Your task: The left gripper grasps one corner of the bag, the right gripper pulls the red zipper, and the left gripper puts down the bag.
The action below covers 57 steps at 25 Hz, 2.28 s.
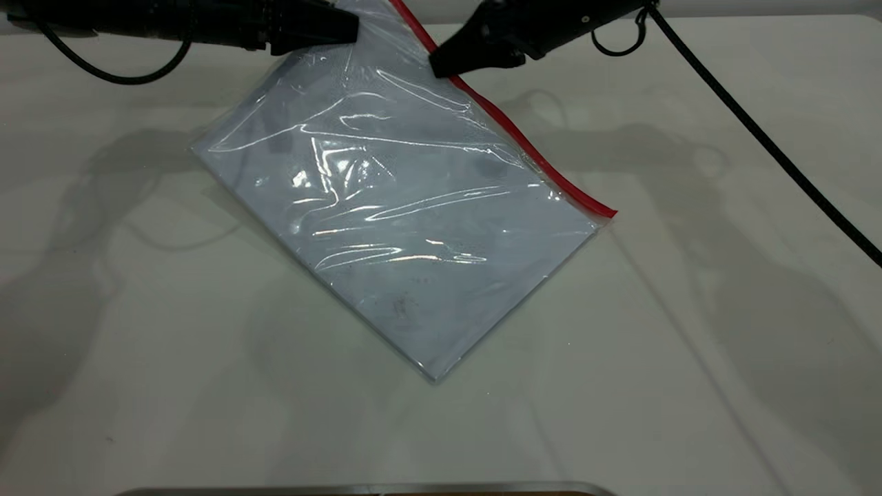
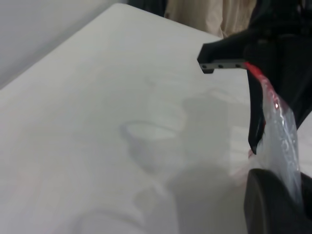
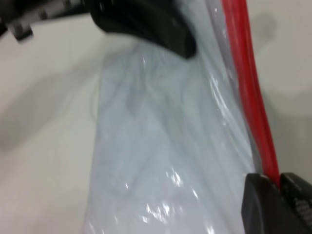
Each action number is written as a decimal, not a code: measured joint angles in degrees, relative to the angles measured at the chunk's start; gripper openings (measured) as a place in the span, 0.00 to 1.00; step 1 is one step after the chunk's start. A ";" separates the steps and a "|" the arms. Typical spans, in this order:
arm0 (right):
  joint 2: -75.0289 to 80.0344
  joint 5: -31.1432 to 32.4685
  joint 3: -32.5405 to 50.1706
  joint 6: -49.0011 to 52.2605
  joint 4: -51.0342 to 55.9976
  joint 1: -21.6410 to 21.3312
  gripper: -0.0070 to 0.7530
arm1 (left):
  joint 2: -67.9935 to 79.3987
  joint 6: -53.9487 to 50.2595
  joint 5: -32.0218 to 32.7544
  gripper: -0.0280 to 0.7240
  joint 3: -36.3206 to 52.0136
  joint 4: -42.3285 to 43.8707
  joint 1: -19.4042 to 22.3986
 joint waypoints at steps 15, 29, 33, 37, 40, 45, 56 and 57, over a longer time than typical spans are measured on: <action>1.83 5.37 0.22 16.75 -30.76 -5.25 0.06 | 0.05 0.46 -0.66 0.11 0.00 -5.16 2.73; 1.06 11.32 -8.84 21.25 -31.67 -5.72 0.31 | -0.73 -12.88 -1.78 0.11 -0.06 7.99 1.53; -3.12 15.61 -17.93 22.10 -26.52 -5.72 0.47 | -0.73 -24.96 -7.18 0.18 -0.06 16.47 -1.38; -9.20 16.77 -27.33 26.85 -21.95 -5.72 0.51 | -0.85 -35.47 -7.57 0.37 -0.06 20.77 -2.84; -14.16 17.50 -31.37 32.35 -21.57 -5.67 0.51 | -2.16 -44.27 -5.15 0.52 -0.06 21.39 -2.09; -22.98 18.15 -32.20 42.25 -22.62 -5.67 0.51 | -9.59 -57.47 -0.51 0.60 -0.06 21.94 1.88; -39.28 18.15 -32.24 57.29 -37.30 -5.67 0.50 | -38.54 -65.55 -0.07 0.60 -0.06 29.72 6.17; -41.03 18.15 -32.18 58.38 -39.35 -5.67 0.50 | -41.49 -65.84 -0.07 0.60 -0.06 31.49 6.11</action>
